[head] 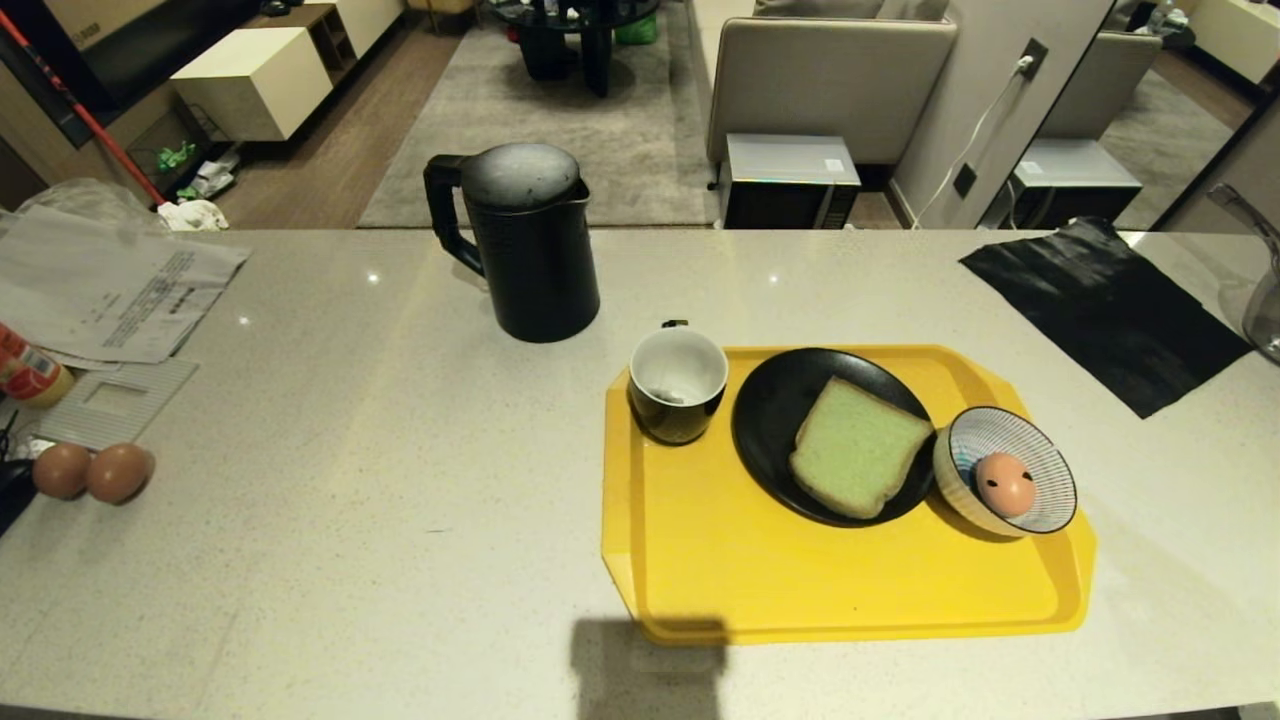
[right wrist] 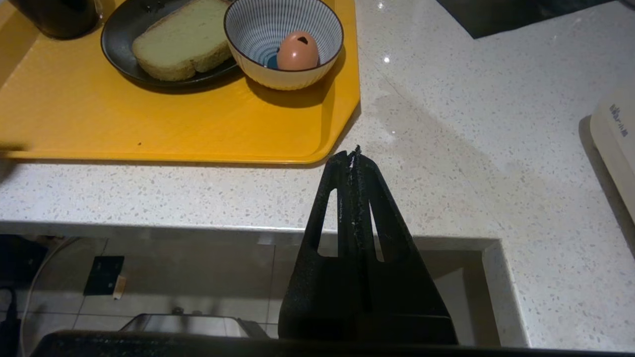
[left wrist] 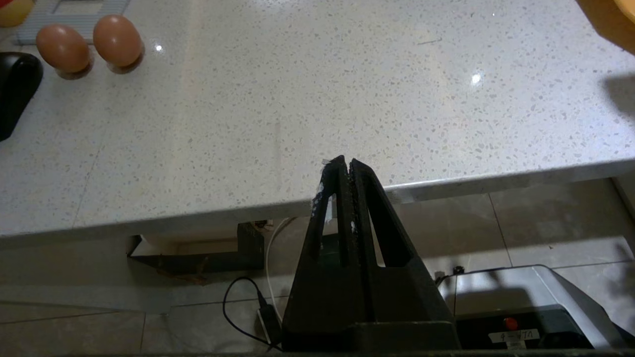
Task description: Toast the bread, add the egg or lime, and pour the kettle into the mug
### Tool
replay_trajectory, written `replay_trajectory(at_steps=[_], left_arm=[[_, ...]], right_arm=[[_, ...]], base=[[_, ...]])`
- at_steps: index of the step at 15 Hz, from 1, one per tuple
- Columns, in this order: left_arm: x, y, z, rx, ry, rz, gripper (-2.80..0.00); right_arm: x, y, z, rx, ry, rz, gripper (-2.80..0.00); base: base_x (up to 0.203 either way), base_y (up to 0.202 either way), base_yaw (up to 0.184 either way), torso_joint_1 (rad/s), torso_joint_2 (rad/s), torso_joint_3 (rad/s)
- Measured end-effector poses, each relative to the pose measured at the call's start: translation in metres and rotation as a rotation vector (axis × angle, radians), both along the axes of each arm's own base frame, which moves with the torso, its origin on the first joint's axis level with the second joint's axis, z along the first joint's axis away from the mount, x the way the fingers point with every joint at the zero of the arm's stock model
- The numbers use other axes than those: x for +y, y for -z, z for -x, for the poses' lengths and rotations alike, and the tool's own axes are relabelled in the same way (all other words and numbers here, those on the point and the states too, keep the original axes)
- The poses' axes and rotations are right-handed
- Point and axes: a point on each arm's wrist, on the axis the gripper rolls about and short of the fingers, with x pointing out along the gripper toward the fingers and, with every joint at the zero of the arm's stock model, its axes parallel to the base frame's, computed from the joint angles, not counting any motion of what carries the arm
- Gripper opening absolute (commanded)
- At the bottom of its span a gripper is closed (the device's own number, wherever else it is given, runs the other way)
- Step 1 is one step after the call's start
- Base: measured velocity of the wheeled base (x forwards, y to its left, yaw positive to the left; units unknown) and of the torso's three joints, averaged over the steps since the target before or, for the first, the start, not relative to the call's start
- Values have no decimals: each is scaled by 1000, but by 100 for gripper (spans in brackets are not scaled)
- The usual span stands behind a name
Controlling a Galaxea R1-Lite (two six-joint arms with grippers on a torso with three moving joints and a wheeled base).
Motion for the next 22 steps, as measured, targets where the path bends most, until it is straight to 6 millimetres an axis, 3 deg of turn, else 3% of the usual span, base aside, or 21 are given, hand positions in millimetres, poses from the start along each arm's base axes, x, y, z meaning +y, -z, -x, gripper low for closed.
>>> replay_trajectory(at_steps=[7,22], left_arm=[[0,0,0,0,0,0,-280],[0,0,0,0,-5,2,-280]], right_arm=[[0,0,0,0,0,-2,-280],[1,-3,2,35,-25,97,-280]], base=[[0,0,0,-158,294,130],[0,0,0,-1,2,1]])
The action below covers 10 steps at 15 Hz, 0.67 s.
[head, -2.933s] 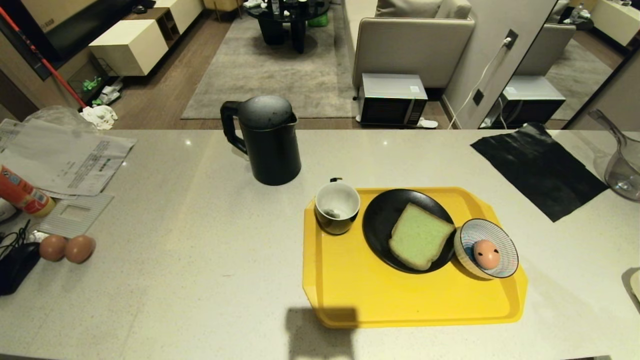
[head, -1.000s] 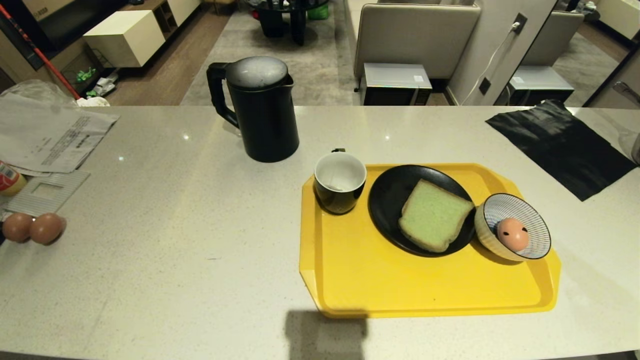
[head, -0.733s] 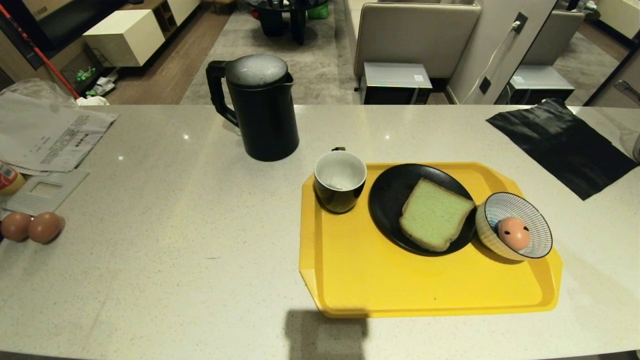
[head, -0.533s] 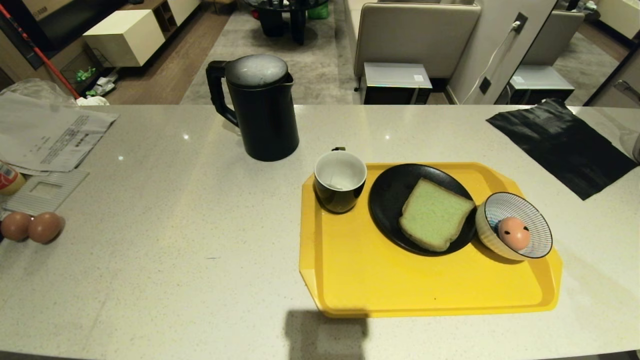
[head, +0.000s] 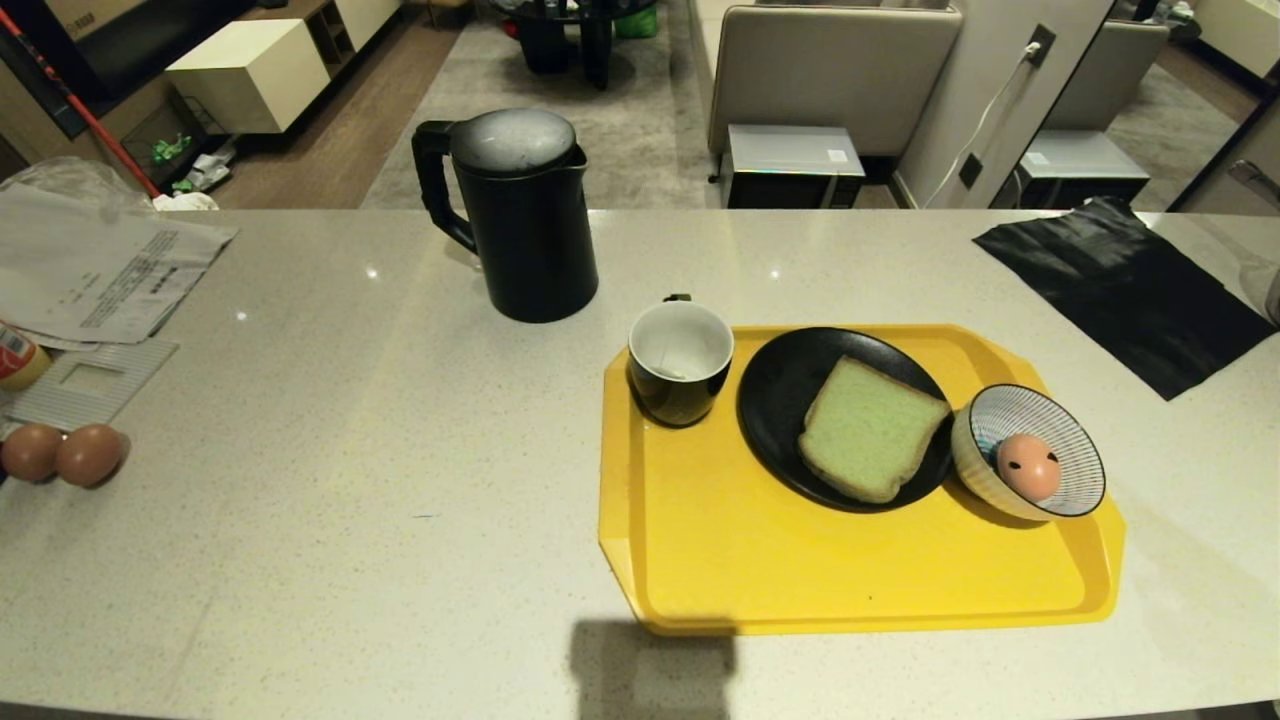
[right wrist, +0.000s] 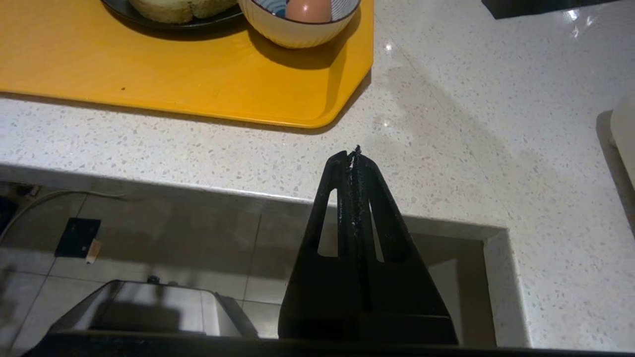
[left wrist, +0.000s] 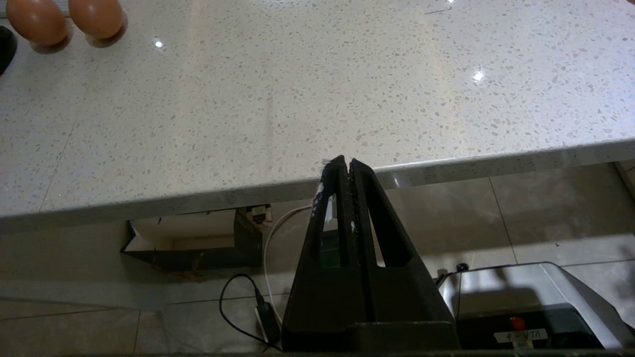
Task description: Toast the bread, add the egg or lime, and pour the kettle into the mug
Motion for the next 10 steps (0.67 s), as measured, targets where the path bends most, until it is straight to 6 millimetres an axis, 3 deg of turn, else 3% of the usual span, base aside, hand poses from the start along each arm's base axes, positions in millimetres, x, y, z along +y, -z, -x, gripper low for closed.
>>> replay_trajectory(at_steps=[5,8,10], left_arm=[[0,0,0,0,1,1,-280],[0,0,0,0,0,0,-280],[0,0,0,0,1,1,-280]], right_arm=[[1,-42,0,202,-37,84,-280],[1,-73,-24,320,-70,141,-280],[1,-82,-44,415,-87,187,-280]], base=[[0,0,0,0,0,0],[0,0,0,0,0,0],[0,0,0,0,0,0]])
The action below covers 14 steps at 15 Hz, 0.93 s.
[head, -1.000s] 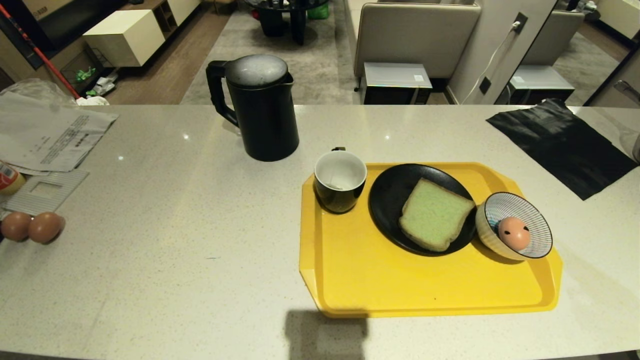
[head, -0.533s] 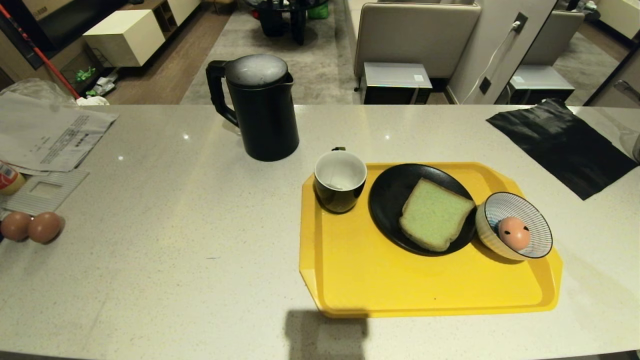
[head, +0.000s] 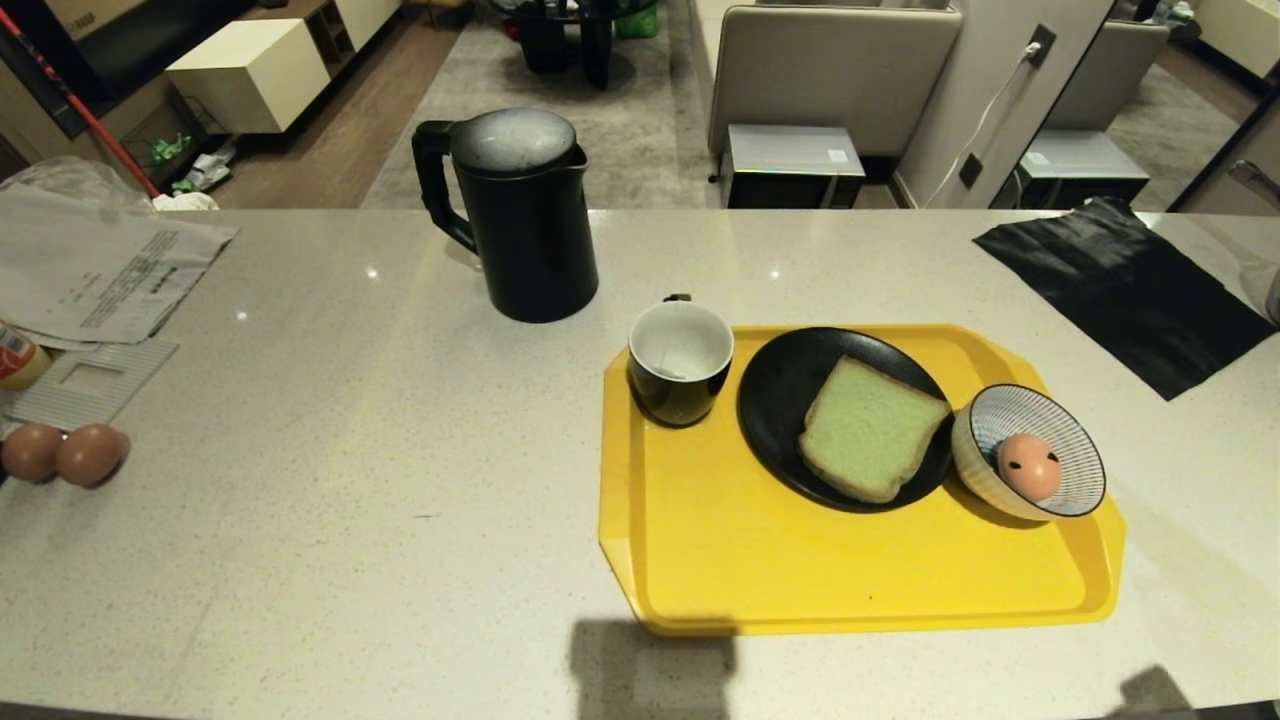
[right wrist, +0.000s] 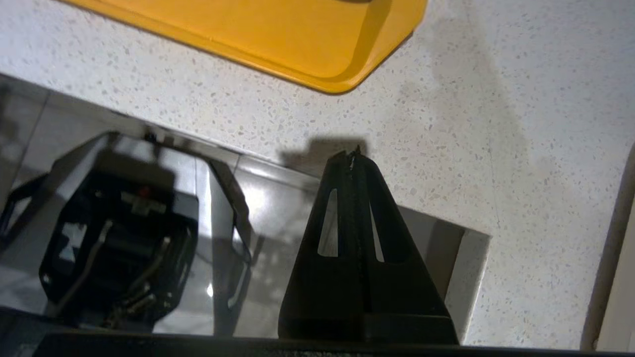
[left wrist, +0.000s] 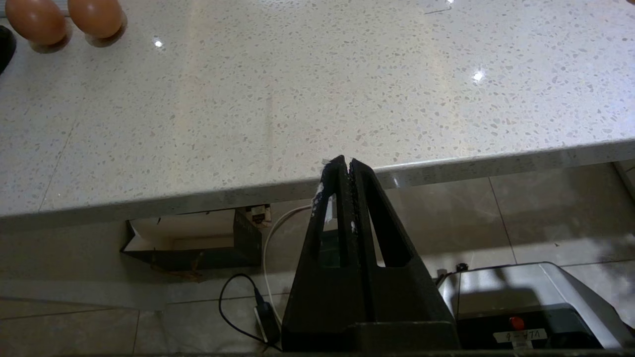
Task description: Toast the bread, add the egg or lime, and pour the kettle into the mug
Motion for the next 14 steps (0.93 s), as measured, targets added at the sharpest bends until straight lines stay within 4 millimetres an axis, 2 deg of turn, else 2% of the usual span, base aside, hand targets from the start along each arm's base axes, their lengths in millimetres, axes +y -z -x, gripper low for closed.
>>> replay_trajectory(at_steps=[6,10,14], left_arm=[[0,0,0,0,1,-1,-280],[0,0,0,0,3,-1,-280],[0,0,0,0,4,-2,-280]], right_arm=[[1,8,-50,294,-39,115,-280],[5,14,-77,361,-36,160,-280],[7,19,-85,408,-48,163,-280]], base=[[0,0,0,0,0,0],[0,0,0,0,0,0],[0,0,0,0,0,0]])
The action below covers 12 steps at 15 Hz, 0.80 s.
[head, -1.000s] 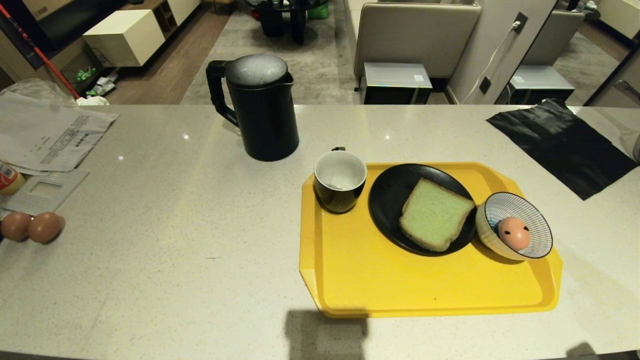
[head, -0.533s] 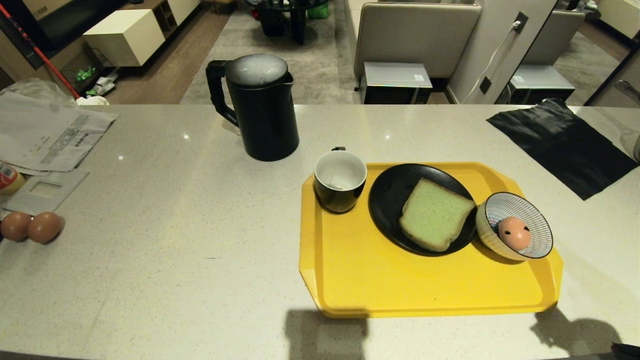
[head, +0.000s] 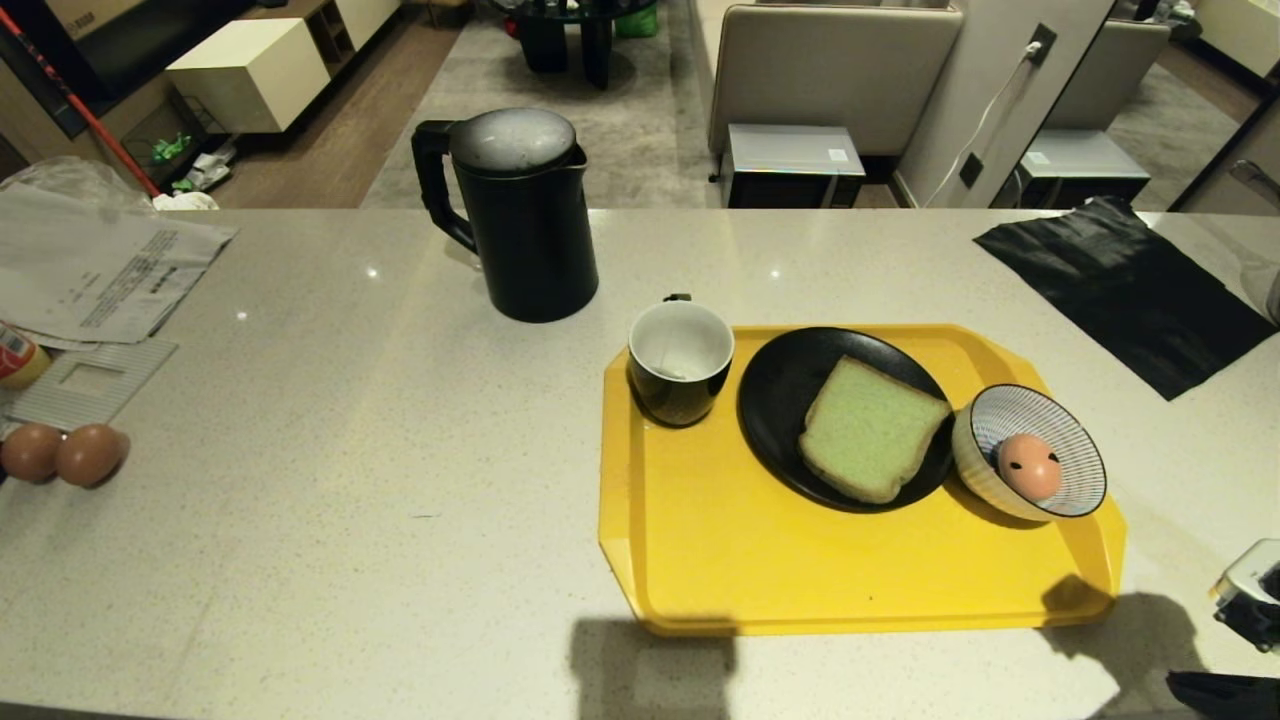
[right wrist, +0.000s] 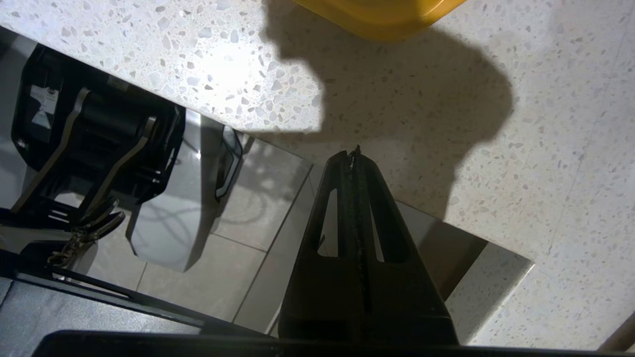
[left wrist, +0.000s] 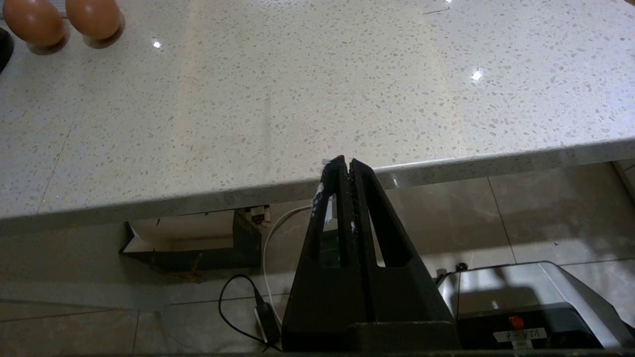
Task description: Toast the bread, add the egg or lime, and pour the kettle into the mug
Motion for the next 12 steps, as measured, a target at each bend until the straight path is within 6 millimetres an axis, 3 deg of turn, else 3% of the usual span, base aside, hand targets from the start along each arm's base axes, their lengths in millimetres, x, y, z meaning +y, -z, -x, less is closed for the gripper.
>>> replay_trajectory(at_steps=[6,12], left_arm=[[0,0,0,0,-3,1,-280],[0,0,0,0,-3,0,-280]], right_arm=[[4,6,-8,54,-26,3,-280],[21,11,-21,63,-142,8,-280]], base=[[0,0,0,0,0,0],[0,0,0,0,0,0]])
